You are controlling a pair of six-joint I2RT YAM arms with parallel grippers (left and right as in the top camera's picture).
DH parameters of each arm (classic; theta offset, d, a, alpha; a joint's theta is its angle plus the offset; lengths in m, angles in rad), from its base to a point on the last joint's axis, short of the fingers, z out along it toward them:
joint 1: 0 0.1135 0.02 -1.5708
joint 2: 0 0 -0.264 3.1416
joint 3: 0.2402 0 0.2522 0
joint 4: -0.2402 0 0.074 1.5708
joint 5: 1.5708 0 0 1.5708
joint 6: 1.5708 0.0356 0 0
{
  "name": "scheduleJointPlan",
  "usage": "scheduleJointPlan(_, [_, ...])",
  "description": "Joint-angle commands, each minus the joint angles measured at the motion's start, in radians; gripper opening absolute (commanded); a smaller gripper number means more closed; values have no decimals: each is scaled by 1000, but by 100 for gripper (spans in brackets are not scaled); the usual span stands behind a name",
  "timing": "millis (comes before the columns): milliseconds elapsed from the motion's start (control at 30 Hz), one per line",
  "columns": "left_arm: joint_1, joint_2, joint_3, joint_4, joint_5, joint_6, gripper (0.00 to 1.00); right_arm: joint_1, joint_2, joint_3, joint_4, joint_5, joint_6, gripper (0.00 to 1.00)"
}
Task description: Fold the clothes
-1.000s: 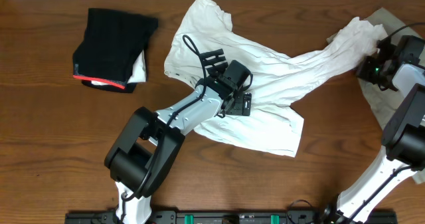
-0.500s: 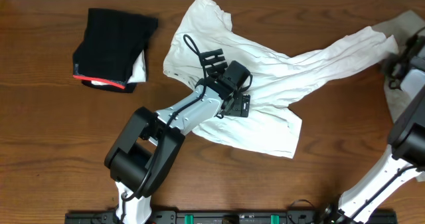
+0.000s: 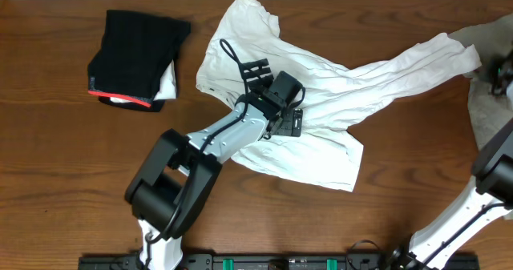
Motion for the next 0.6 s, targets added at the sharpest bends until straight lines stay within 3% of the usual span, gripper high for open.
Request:
scheduleJointPlan(0, [6, -125, 37, 0, -17, 24, 100, 68, -114, 84, -80, -90, 11, 58])
scheduleJointPlan(167, [6, -282, 36, -114, -16, 23, 100, 119, -242, 111, -239, -182, 84, 88])
scheduleJointPlan(433, [-47, -388, 34, -443, 16, -82, 93, 154, -404, 111, -552, -365, 125, 92])
scheduleJointPlan(567, [-162, -387, -15, -465, 55, -94, 87, 157, -428, 111, -689, -364, 125, 96])
